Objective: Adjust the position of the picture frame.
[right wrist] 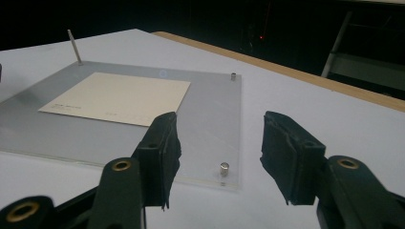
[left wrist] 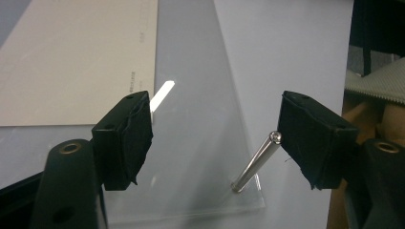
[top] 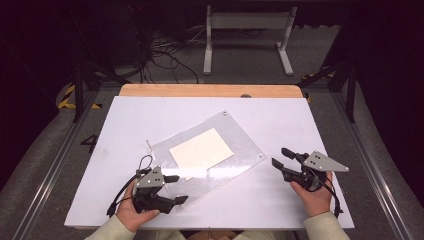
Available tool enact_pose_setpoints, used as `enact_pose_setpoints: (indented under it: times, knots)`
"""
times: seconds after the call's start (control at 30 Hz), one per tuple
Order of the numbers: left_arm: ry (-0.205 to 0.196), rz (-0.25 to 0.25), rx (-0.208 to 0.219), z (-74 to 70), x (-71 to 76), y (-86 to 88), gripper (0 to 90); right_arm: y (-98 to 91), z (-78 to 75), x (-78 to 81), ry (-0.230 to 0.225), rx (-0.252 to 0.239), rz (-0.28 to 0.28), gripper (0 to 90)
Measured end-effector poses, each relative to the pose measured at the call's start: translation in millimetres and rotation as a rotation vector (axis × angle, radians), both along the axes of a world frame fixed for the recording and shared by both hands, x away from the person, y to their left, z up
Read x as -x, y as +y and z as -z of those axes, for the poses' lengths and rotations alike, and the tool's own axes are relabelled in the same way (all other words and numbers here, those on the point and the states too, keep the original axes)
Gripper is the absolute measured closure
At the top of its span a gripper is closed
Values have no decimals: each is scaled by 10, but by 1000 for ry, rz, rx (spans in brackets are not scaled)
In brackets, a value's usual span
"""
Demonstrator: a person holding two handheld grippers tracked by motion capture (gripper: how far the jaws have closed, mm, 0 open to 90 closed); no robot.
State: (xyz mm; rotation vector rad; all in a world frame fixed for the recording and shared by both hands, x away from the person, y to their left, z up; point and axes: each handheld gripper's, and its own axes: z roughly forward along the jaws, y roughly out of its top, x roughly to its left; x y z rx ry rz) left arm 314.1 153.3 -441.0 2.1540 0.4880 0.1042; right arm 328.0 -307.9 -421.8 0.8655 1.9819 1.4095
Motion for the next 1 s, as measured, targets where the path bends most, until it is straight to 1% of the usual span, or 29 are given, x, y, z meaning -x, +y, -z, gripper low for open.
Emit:
enact_pose_setpoints:
  times: [0.13,0.2,0.27,0.3,0.33,0.4,0.43,0.47,0.5,0.53,0.57,0.6,0.63,0.67,0.73,0.8,0.9,0.93,1.0]
  knots:
    - [15,9,-15,27,-4,-12,316,-1,2,-2,2,1,1,464]
    - [28,25,-34,50,-13,-17,353,-1,4,-4,7,0,4,464]
    - [31,32,-37,55,-13,-20,397,1,7,-5,8,2,6,464]
    - [34,38,-44,60,-13,-23,397,1,7,-5,8,2,6,464]
    - [45,47,-54,66,-11,-26,426,1,9,-6,8,0,5,464]
    - [99,70,-63,83,-23,-38,531,1,11,-9,6,0,3,464]
    - [99,70,-63,83,-23,-38,582,1,11,-9,6,0,3,464]
    - [125,76,-75,89,-21,-48,638,1,14,-11,8,2,5,465]
    - [125,76,-75,89,-21,-48,669,1,14,-11,8,2,5,465]
    - [140,86,-75,79,-11,-57,706,3,19,-15,11,1,5,465]
    - [140,86,-75,79,-11,-57,741,3,21,-17,12,2,5,465]
    - [140,93,-80,72,0,-62,741,3,21,-17,12,2,5,465]
    - [137,99,-83,68,11,-68,773,4,23,-18,13,4,6,465]
    - [115,96,-97,57,31,-77,805,4,24,-18,13,4,7,465]
    - [110,91,-104,51,43,-80,815,4,24,-19,14,4,7,465]
    - [74,87,-117,31,69,-90,825,3,24,-19,15,3,7,465]
    - [64,78,-108,10,77,-87,836,3,26,-21,16,2,6,465]
    - [37,72,-116,-22,83,-69,840,6,30,-24,17,1,4,467]
    - [33,65,-107,-39,83,-51,844,9,32,-25,18,3,5,468]
